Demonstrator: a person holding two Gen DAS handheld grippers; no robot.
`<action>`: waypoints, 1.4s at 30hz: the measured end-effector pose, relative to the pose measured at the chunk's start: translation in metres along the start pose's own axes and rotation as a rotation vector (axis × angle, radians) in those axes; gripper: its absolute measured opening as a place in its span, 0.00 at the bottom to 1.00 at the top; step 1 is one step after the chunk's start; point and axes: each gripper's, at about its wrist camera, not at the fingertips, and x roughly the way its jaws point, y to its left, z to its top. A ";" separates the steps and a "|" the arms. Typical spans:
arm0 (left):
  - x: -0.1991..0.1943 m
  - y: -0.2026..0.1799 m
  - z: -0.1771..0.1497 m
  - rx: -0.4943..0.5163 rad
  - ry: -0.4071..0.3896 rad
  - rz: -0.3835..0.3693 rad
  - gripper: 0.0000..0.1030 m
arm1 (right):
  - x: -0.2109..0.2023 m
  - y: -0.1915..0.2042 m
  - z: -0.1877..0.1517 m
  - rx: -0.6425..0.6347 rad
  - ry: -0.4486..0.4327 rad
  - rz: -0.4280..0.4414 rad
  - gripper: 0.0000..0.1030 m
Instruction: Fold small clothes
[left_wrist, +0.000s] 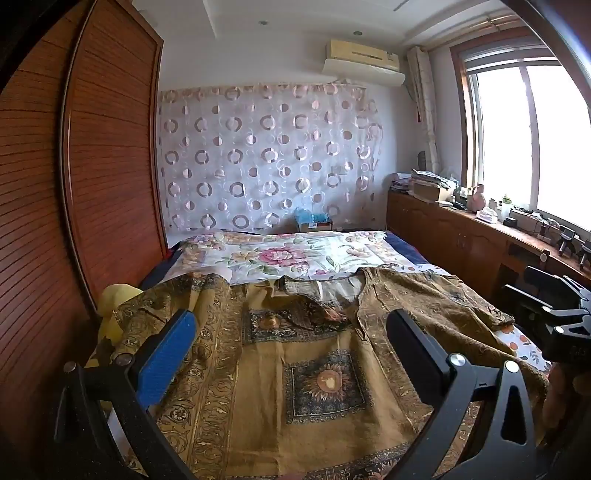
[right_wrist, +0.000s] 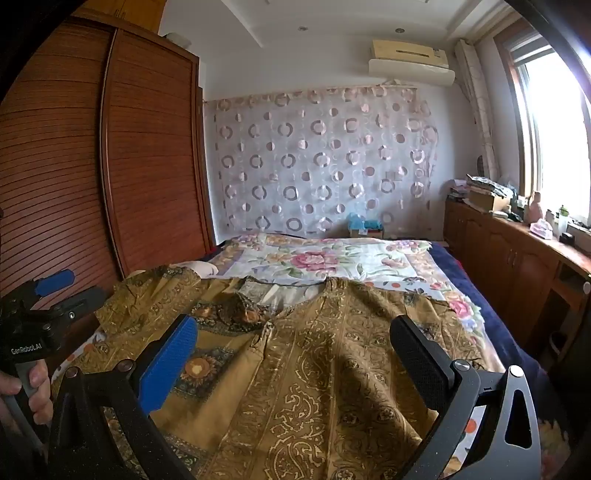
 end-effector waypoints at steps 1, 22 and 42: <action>0.000 0.000 0.000 0.004 0.000 0.002 1.00 | -0.001 0.001 0.000 -0.001 0.000 0.000 1.00; 0.000 0.000 0.000 0.000 0.002 0.000 1.00 | 0.004 0.001 -0.001 -0.002 -0.001 0.001 1.00; 0.000 0.000 -0.001 -0.002 0.008 0.002 1.00 | 0.005 0.001 -0.003 0.004 0.003 0.002 1.00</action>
